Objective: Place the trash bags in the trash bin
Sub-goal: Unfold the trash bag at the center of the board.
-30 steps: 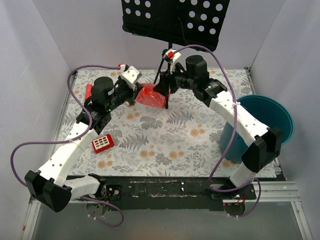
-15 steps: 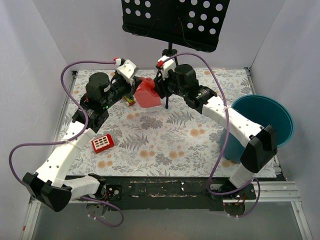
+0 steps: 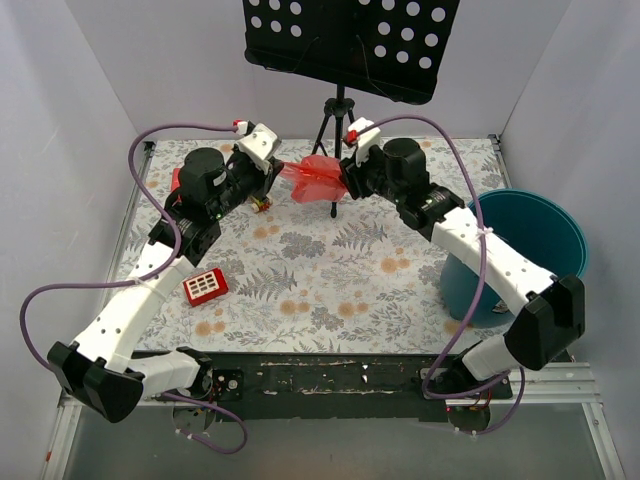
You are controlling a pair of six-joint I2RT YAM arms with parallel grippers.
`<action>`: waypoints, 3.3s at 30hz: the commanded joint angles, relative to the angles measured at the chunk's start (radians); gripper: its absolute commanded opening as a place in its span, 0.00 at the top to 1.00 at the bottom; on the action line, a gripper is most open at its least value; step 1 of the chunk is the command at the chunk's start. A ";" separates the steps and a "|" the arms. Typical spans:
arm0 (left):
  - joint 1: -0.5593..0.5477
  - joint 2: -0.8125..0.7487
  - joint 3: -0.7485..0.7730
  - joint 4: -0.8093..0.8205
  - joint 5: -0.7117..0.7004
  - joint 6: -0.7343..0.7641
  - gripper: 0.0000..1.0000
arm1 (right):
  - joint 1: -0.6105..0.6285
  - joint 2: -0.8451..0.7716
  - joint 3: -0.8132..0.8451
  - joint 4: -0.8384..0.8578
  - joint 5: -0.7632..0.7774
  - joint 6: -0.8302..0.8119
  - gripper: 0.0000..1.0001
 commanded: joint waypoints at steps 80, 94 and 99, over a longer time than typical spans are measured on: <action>0.000 0.073 0.153 -0.255 0.454 0.625 0.17 | 0.118 0.031 0.234 -0.251 -0.458 -0.316 0.99; -0.004 0.276 0.343 -0.553 0.394 0.709 1.00 | 0.121 -0.001 0.195 -0.266 -0.447 -0.391 0.99; -0.006 0.146 0.167 -0.369 0.340 0.588 1.00 | 0.048 -0.016 0.181 -0.225 -0.435 -0.186 0.53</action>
